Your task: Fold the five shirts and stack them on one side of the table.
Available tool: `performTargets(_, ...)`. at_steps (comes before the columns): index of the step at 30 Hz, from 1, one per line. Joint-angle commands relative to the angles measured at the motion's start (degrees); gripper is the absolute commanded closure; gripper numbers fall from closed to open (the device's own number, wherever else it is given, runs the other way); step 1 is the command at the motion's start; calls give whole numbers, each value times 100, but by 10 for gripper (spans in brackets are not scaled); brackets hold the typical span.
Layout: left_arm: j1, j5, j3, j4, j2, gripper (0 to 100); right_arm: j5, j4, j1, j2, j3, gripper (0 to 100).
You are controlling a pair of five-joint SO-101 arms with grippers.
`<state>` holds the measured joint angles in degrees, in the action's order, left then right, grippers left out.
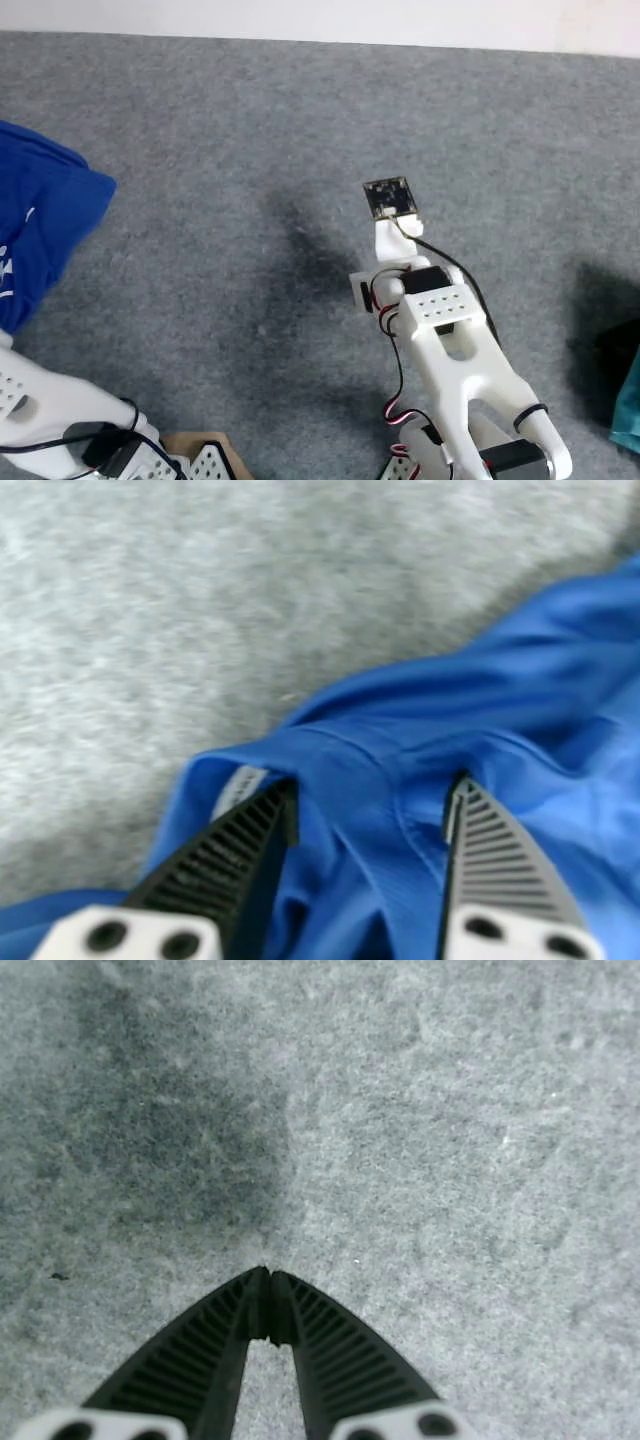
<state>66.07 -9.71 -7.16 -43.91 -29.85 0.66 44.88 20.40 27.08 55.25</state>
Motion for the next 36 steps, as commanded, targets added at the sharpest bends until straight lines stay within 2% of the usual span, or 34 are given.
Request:
performTargets(1, -409, -9, -251, 79, 92, 852, 62, -84, 57, 57, -31, 989)
performTargets(5, -620, -9, -259, 97, 92, 961, 44, -84, 145, 40, -22, 989)
performTargets(11, -1103, -9, -330, 53, 154, 992, 35, -92, 171, 40, -22, 990)
performTargets(14, -1613, -26, -382, -273, 462, 993, 26, -92, 171, 31, -22, 991)
performTargets(16, -2088, -290, -374, -519, 804, 993, 26, -119, 171, 48, -22, 991)
performTargets(20, -3222, -721, -356, -1002, 1552, 993, 18, -277, 136, 31, 4, 991)
performTargets(26, -5437, -730, -347, -1459, 2457, 993, 18, -1235, -84, 84, 567, 991)
performTargets(32, -7811, -703, -382, -1574, 3248, 993, 18, -1684, -154, 84, 804, 991)
performTargets(36, -9015, -695, -787, -1574, 3785, 993, 18, -1684, -180, 48, 804, 991)
